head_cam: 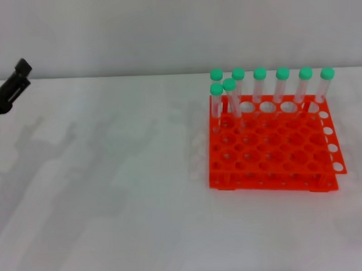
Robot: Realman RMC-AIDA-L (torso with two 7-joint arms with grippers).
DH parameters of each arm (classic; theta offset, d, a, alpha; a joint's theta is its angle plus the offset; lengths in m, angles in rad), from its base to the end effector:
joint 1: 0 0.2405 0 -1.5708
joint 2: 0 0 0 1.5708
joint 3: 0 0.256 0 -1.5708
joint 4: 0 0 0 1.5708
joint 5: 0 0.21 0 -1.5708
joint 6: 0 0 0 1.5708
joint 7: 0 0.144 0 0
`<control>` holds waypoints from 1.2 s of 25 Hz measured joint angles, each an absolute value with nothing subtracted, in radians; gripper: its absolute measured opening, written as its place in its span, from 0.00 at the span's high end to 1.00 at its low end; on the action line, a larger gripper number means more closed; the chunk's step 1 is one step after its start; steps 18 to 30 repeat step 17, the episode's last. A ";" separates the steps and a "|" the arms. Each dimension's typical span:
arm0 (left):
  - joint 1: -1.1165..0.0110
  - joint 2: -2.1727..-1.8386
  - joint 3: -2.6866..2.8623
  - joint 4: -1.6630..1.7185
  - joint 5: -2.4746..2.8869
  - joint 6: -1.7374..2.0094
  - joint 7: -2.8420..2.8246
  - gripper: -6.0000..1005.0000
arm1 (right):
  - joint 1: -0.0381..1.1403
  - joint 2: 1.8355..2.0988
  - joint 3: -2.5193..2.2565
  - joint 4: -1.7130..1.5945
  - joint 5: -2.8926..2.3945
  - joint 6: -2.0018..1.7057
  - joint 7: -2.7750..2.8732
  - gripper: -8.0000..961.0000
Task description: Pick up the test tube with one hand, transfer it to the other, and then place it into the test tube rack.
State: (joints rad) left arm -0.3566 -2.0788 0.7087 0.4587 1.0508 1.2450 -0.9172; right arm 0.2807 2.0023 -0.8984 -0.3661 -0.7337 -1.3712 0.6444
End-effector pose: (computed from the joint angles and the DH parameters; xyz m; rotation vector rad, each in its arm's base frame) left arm -0.3272 0.3388 0.0671 -1.7053 -0.6073 -0.9995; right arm 0.3452 0.3100 0.0925 -1.6162 0.3842 0.9312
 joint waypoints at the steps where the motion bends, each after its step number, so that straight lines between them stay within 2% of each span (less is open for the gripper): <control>1: -0.361 -2.079 0.709 0.450 1.036 1.244 -0.908 0.11 | 0.278 2.002 -0.886 -0.353 -0.734 -1.389 0.623 0.33; 14: -0.389 -2.083 0.713 0.292 0.927 1.249 -0.812 0.11 | 0.253 2.000 -0.869 -0.324 -0.738 -1.449 0.438 0.33; 30: -0.384 -2.085 0.712 0.281 0.924 1.255 -0.808 0.11 | 0.253 2.000 -0.869 -0.324 -0.740 -1.450 0.419 0.33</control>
